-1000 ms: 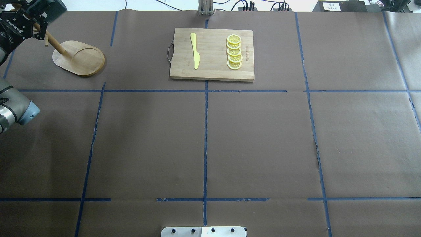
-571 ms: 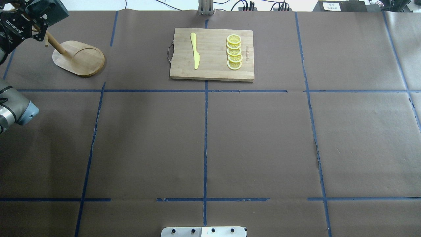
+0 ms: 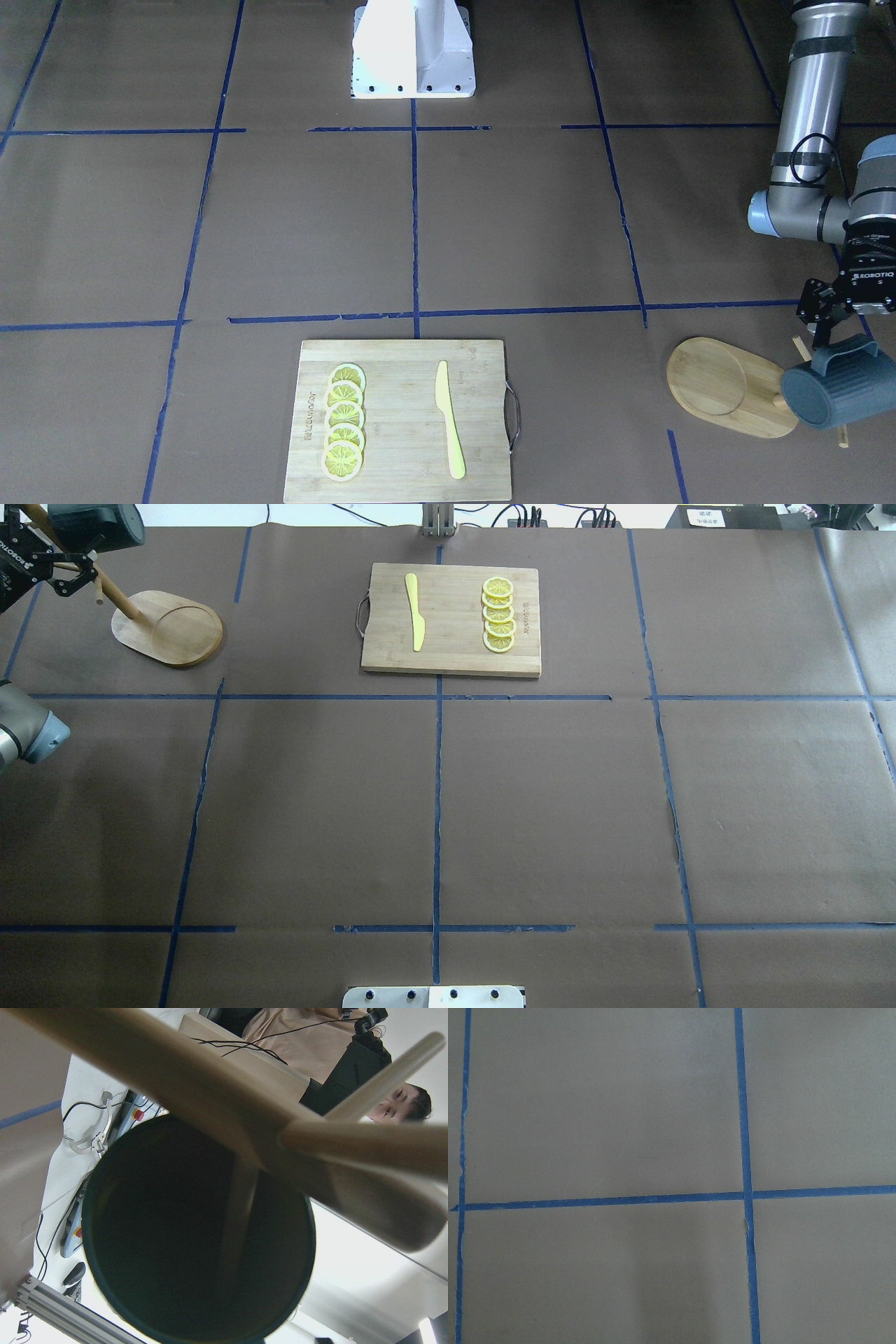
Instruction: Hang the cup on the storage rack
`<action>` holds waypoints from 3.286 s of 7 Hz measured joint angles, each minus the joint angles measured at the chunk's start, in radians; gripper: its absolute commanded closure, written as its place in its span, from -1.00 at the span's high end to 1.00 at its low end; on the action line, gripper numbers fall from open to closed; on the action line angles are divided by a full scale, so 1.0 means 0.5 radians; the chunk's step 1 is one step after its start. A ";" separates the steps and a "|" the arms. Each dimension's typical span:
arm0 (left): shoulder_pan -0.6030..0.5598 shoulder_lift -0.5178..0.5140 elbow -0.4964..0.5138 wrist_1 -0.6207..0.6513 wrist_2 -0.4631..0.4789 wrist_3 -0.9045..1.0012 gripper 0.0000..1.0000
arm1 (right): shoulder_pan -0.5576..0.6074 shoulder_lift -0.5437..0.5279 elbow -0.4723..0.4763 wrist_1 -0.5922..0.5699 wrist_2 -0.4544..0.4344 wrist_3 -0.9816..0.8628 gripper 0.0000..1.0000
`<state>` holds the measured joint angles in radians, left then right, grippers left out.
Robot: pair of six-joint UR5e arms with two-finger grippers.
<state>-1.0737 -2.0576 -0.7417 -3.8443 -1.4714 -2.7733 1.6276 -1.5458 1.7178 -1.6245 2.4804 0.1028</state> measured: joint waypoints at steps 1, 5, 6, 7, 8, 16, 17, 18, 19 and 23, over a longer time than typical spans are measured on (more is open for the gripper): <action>-0.018 0.001 0.000 0.000 -0.024 -0.002 1.00 | 0.000 0.001 0.000 0.000 0.000 0.000 1.00; -0.134 0.055 -0.059 0.000 -0.217 -0.006 1.00 | 0.000 0.001 0.001 0.000 0.000 0.000 1.00; -0.158 0.082 -0.091 0.000 -0.260 -0.004 1.00 | 0.000 0.002 0.001 0.000 0.000 0.000 1.00; -0.206 0.100 -0.112 0.000 -0.335 -0.004 1.00 | 0.000 0.002 0.000 0.000 0.000 0.000 1.00; -0.282 0.120 -0.125 0.001 -0.446 -0.004 1.00 | 0.000 0.002 0.000 0.000 0.000 0.000 1.00; -0.968 0.355 -0.597 0.755 -1.297 1.910 1.00 | 0.000 0.003 0.045 0.000 -0.210 -0.001 1.00; -0.972 0.379 -0.601 0.901 -1.294 2.342 1.00 | 0.000 0.003 0.046 0.000 -0.224 0.000 1.00; -0.975 0.390 -0.608 1.068 -1.289 2.739 1.00 | 0.000 0.002 0.046 0.000 -0.231 0.000 1.00; -0.989 0.393 -0.629 1.265 -1.284 3.109 1.00 | -0.001 0.002 0.046 0.000 -0.241 0.000 1.00; -1.089 0.453 -0.805 2.042 -1.285 4.183 1.00 | -0.008 0.004 0.047 0.000 -0.289 0.000 1.00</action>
<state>-1.6180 -1.8310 -1.1443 -2.8234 -2.1137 -0.6817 1.6234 -1.5438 1.7414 -1.6245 2.3358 0.1028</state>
